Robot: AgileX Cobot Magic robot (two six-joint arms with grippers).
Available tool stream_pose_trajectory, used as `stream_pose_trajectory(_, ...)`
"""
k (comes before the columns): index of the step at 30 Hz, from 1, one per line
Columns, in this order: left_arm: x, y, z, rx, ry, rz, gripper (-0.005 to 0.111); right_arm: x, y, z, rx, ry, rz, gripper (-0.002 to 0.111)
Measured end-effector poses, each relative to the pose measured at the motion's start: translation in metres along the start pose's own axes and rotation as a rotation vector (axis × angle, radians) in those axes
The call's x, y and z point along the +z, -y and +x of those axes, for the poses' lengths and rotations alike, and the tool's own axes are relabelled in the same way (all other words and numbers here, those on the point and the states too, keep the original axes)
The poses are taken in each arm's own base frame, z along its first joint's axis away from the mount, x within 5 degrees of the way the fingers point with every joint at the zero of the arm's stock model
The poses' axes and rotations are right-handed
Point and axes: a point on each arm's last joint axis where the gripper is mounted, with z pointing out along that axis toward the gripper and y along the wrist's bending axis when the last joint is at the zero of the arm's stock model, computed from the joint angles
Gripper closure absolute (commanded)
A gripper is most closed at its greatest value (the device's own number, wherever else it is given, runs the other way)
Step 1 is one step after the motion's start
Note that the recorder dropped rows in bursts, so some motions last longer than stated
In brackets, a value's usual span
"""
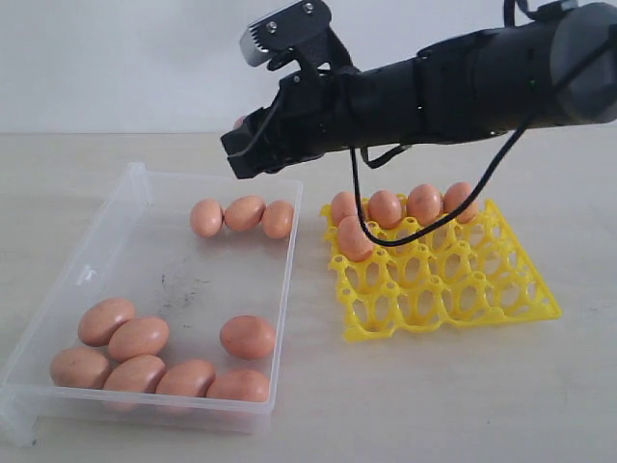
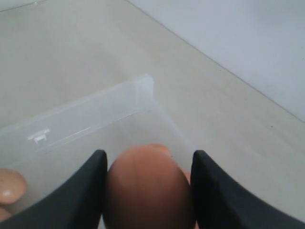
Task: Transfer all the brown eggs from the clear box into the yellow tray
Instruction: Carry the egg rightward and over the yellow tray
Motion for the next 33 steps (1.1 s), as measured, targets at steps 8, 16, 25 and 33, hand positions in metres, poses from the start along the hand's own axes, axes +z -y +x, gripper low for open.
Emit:
stream_pose_trajectory(8,0.0,0.0,0.0,0.0,0.0,0.0,0.103,-0.044,0.026,0.008,0.041,0.0,0.095,0.109)
stream_pose_trajectory(16,0.0,0.0,0.0,0.0,0.0,0.0,0.103,-0.102,0.06,0.023,0.083,-0.002,0.248,0.109)
stream_pose_trajectory(25,0.0,0.0,0.0,0.0,0.0,0.0,0.103,-0.159,0.115,0.034,-0.037,-0.29,0.887,0.109)
stream_pose_trajectory(33,0.0,0.0,0.0,0.0,0.0,0.0,0.103,-0.177,0.12,0.049,-0.044,-0.427,1.056,0.109)
